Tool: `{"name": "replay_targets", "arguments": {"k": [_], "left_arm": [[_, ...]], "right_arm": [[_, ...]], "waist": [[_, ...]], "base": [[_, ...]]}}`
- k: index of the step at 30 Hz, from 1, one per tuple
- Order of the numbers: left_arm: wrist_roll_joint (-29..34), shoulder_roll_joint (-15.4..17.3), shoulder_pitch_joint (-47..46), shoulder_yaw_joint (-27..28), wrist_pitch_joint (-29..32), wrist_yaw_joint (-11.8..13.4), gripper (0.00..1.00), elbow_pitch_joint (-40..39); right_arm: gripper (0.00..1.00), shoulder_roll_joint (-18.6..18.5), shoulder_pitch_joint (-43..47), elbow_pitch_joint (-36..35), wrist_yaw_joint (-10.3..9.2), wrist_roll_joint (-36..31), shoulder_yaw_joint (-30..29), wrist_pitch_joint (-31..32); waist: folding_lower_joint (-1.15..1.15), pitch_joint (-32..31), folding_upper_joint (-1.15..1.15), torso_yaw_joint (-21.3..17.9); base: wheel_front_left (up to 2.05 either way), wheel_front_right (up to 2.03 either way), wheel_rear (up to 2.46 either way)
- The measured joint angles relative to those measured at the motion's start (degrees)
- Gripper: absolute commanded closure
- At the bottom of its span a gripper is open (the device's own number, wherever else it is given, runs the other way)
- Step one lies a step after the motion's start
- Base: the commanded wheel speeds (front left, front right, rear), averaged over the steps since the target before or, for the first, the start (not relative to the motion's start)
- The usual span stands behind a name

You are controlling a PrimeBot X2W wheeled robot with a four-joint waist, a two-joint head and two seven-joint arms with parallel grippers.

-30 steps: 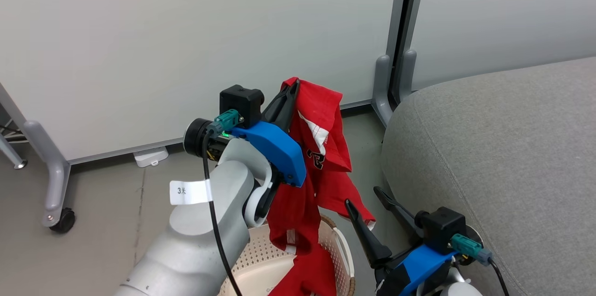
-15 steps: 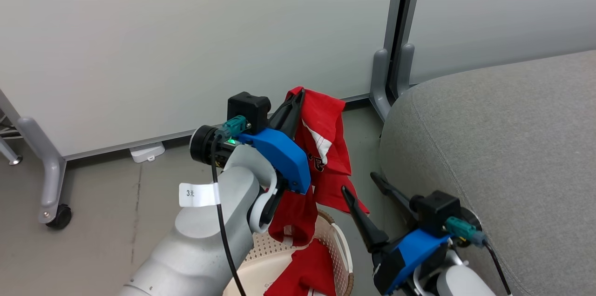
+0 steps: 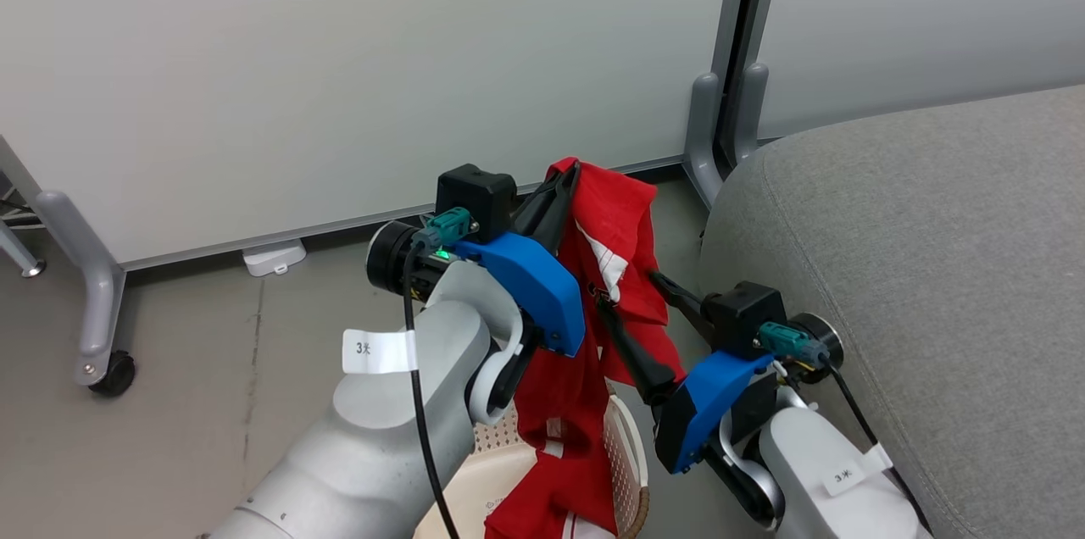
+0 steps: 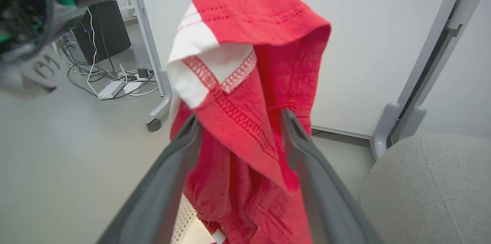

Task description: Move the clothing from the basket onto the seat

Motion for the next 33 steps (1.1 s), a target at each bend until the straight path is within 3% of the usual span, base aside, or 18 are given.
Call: {"name": "replay_targets", "arguments": {"k": [9,10,11,12,33], "left_arm": [[-1.7,0.0,-1.0,-2.3,-0.3,0.0,1.0,-0.6],[-2.0,0.0,-1.1,-2.5,-0.4,0.0,1.0,-0.6],[-2.0,0.0,-1.2,-2.7,-0.4,0.0,1.0,-0.6],[-2.3,0.0,-1.2,-2.9,-0.4,0.0,1.0,-0.6],[-4.6,0.0,-2.1,-4.7,-1.4,0.0,1.0,2.1]], "right_arm": [[0.0,0.0,-8.8,10.5,0.0,7.9,6.5,-3.9],[0.1,0.0,-9.3,11.3,0.0,8.9,7.4,-4.2],[0.78,0.0,-9.8,12.1,0.0,9.9,8.4,-4.5],[1.0,0.0,-10.2,12.7,0.0,10.6,9.2,-4.8],[1.0,0.0,-14.3,19.6,0.0,17.5,16.1,-9.2]], "waist": [[0.0,0.7,0.0,0.7],[0.0,0.7,0.0,0.8],[0.0,0.8,0.0,0.9],[0.0,0.8,0.0,0.9],[0.0,0.0,0.0,-0.4]], "base": [[0.0,0.0,0.0],[0.0,0.0,0.0],[0.0,0.0,0.0],[0.0,0.0,0.0],[0.0,0.0,0.0]]}}
